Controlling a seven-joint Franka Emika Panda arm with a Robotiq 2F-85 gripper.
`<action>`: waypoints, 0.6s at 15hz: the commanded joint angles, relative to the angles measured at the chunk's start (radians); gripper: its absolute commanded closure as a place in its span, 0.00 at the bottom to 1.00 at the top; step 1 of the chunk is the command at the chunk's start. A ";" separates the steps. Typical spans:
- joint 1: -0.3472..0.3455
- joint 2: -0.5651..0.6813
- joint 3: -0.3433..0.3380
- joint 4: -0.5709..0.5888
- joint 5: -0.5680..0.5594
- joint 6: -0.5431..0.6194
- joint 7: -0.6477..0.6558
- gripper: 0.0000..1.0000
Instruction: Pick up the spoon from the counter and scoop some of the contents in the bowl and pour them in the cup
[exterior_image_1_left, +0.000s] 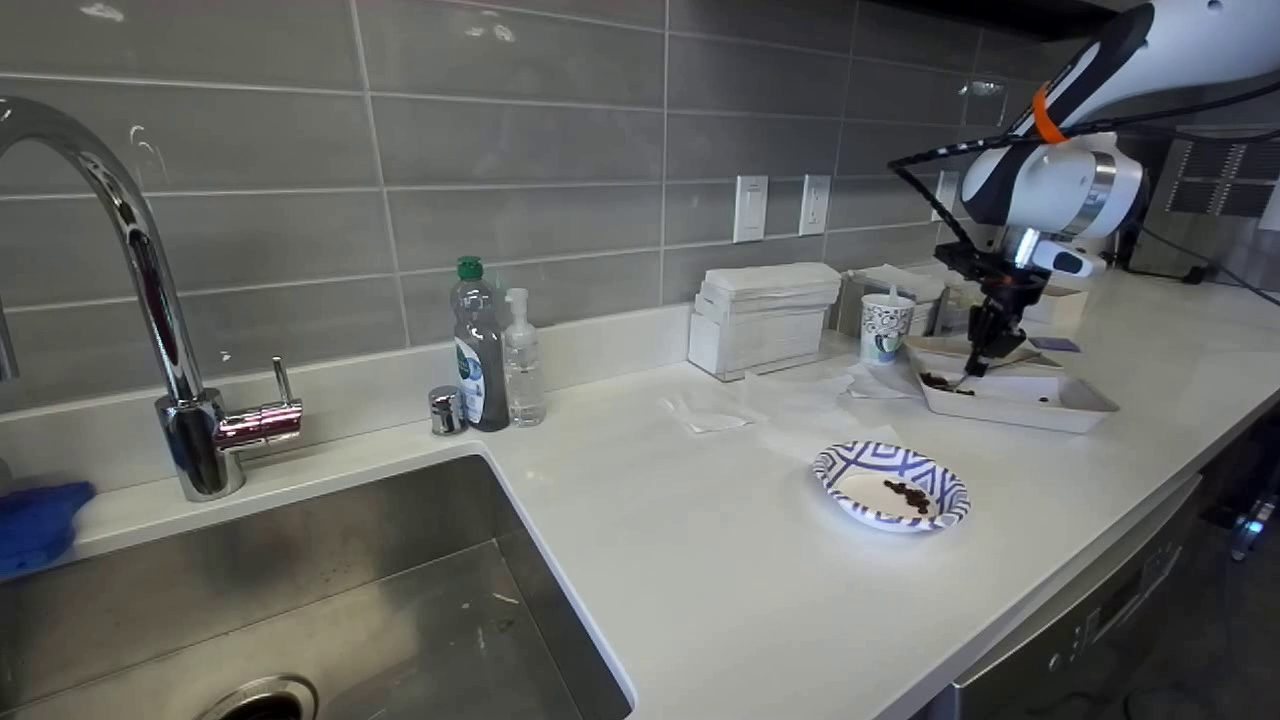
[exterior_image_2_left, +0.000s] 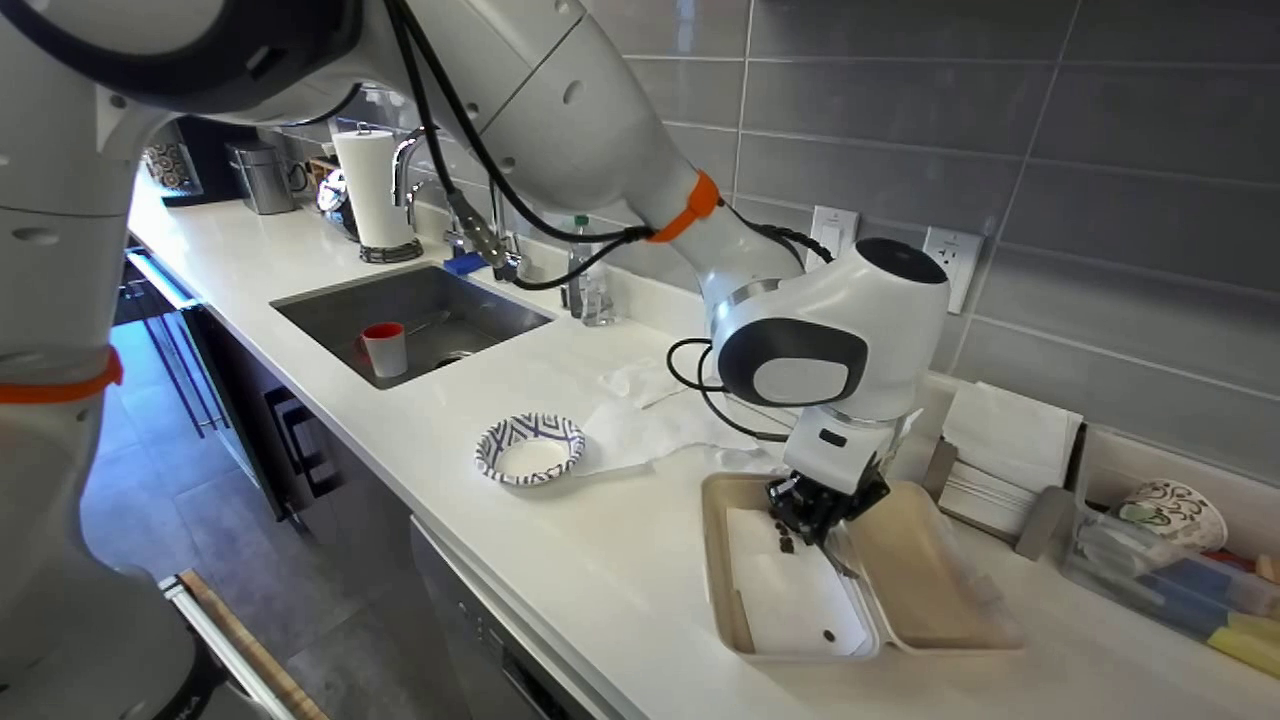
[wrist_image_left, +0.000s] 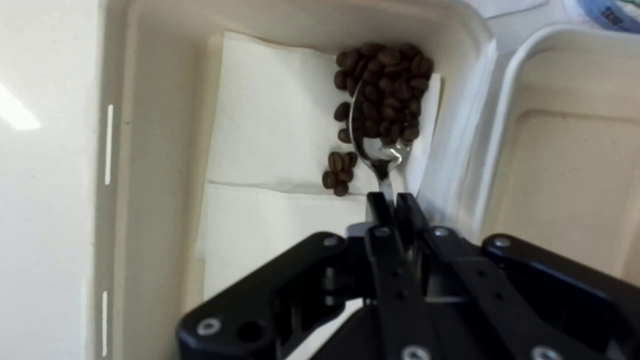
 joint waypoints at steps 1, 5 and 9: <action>-0.041 -0.027 0.030 -0.041 0.108 0.045 -0.110 0.98; -0.066 -0.038 0.034 -0.061 0.198 0.047 -0.217 0.98; -0.076 -0.068 0.025 -0.083 0.273 0.039 -0.319 0.98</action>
